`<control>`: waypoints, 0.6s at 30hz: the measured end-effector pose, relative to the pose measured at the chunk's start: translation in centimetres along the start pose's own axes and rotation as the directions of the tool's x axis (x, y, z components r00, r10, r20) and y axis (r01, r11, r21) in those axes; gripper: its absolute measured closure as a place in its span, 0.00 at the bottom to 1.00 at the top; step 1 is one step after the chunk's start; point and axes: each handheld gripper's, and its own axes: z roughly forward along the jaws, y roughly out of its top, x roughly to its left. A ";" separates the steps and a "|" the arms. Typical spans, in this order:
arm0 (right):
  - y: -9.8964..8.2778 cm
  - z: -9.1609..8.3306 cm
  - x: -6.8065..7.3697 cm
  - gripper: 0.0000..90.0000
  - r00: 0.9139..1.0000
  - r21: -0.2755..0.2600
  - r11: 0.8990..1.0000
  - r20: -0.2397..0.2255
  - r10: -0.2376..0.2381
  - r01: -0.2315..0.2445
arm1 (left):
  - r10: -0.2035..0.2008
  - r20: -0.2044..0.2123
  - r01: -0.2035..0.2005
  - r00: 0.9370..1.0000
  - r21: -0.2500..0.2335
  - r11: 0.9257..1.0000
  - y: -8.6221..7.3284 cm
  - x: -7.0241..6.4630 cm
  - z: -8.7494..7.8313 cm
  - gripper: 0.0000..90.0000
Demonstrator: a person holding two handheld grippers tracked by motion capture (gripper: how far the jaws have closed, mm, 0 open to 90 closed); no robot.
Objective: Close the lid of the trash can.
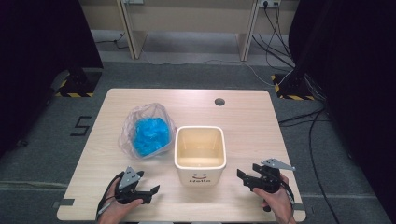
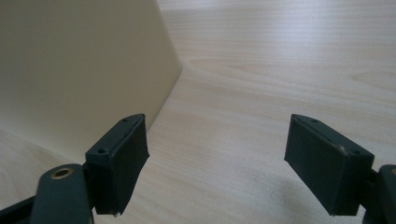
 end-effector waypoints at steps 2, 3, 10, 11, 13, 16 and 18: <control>-0.3 0.0 0.1 0.23 1.000 0.009 1.000 0.003 -0.010 0.010 | 0.005 -0.002 -0.005 1.000 0.006 1.000 -0.1 0.0 0.0 0.17; -0.4 0.0 0.1 0.22 1.000 0.012 1.000 0.003 -0.013 0.013 | 0.005 -0.002 -0.005 1.000 0.008 1.000 -0.1 0.0 0.0 0.17; -1.2 -0.3 0.5 0.22 0.999 0.033 0.999 0.014 -0.034 0.034 | 0.017 -0.007 -0.017 1.000 0.021 1.000 -0.4 0.1 -0.2 0.17; -1.3 -0.4 0.5 0.22 0.999 0.034 0.999 0.012 -0.037 0.037 | 0.018 -0.004 -0.017 1.000 0.023 1.000 -0.5 0.1 -0.3 0.17; -1.6 -0.5 0.7 0.22 0.999 0.040 0.998 0.014 -0.043 0.043 | 0.018 -0.003 -0.018 1.000 0.026 1.000 -0.6 0.1 -0.4 0.17; -1.9 -0.7 0.9 0.21 0.998 0.046 0.997 0.017 -0.056 0.055 | 0.020 -0.004 -0.020 1.000 0.032 0.999 -0.8 0.1 -0.5 0.16; -2.2 -0.9 1.0 0.21 0.999 0.049 0.997 0.015 -0.052 0.051 | 0.023 -0.004 -0.023 1.000 0.040 0.999 -0.9 0.1 -0.5 0.16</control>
